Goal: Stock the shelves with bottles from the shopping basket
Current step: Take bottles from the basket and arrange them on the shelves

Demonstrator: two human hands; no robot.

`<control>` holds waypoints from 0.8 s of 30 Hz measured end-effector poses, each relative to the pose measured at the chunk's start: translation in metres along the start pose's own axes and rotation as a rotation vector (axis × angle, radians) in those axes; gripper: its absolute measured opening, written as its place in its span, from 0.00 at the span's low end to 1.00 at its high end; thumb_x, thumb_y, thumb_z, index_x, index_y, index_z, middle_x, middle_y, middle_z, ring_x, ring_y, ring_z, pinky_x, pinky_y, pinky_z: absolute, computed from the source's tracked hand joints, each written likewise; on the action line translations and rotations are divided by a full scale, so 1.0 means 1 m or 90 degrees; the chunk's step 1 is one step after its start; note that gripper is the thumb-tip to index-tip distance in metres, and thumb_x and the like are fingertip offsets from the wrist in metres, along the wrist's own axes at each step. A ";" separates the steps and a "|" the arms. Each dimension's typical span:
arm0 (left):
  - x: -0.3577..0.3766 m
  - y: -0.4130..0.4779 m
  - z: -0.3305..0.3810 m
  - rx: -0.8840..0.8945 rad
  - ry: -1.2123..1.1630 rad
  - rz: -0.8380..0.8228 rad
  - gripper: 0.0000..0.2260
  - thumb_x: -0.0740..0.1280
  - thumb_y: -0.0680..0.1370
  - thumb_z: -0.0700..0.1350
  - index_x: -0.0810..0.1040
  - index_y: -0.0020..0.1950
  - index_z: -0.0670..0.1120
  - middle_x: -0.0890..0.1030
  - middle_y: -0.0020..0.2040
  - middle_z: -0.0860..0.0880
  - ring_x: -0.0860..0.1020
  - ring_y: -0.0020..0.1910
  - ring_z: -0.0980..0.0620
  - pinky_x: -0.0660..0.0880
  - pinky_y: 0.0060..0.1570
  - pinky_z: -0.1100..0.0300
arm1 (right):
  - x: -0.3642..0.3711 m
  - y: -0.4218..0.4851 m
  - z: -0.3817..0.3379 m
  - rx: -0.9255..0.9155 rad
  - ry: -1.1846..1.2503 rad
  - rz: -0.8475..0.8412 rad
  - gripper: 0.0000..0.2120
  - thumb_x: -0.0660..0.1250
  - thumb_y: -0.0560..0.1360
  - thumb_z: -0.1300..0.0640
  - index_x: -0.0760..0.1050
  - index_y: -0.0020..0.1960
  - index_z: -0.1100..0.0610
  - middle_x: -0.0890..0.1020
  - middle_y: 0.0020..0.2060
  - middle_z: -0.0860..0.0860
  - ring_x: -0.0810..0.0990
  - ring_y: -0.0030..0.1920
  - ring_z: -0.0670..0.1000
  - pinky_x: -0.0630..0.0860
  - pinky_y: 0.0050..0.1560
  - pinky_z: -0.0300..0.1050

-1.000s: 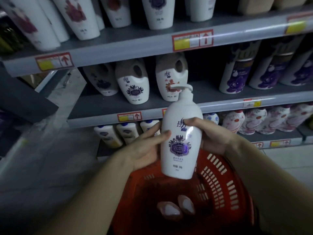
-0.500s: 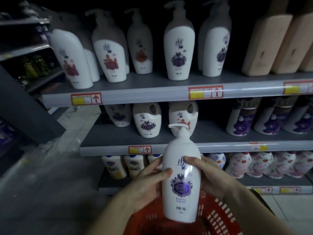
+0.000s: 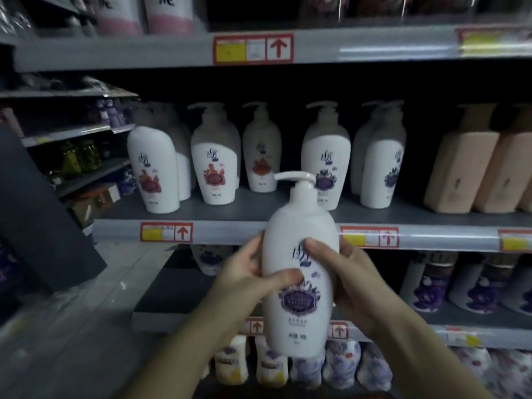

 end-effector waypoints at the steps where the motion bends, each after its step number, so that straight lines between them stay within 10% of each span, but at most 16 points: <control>1: 0.000 0.008 0.011 0.022 -0.002 0.004 0.25 0.75 0.63 0.39 0.76 0.55 0.59 0.86 0.49 0.50 0.85 0.48 0.51 0.81 0.45 0.56 | 0.003 0.006 -0.013 -0.021 0.002 0.000 0.25 0.74 0.64 0.55 0.76 0.58 0.64 0.86 0.46 0.62 0.86 0.42 0.56 0.82 0.38 0.47; 15: 0.051 0.089 0.046 0.129 -0.041 -0.006 0.33 0.75 0.63 0.41 0.71 0.66 0.54 0.86 0.51 0.48 0.85 0.49 0.50 0.81 0.46 0.55 | -0.037 0.046 -0.080 -0.193 -0.058 0.117 0.20 0.73 0.71 0.56 0.76 0.61 0.58 0.85 0.51 0.58 0.84 0.53 0.58 0.80 0.56 0.57; 24: 0.079 0.159 0.050 0.175 -0.014 0.001 0.33 0.76 0.66 0.40 0.68 0.66 0.59 0.82 0.56 0.51 0.82 0.55 0.49 0.79 0.51 0.48 | -0.073 0.086 -0.110 -0.256 -0.099 0.111 0.17 0.70 0.73 0.59 0.77 0.62 0.52 0.85 0.53 0.56 0.84 0.53 0.58 0.82 0.47 0.49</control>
Point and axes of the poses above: each hand's wrist, its own y-axis towards the middle knuckle, its own x-axis out of the palm, z = x × y, the point moved 3 cm from there along y, towards the middle knuckle
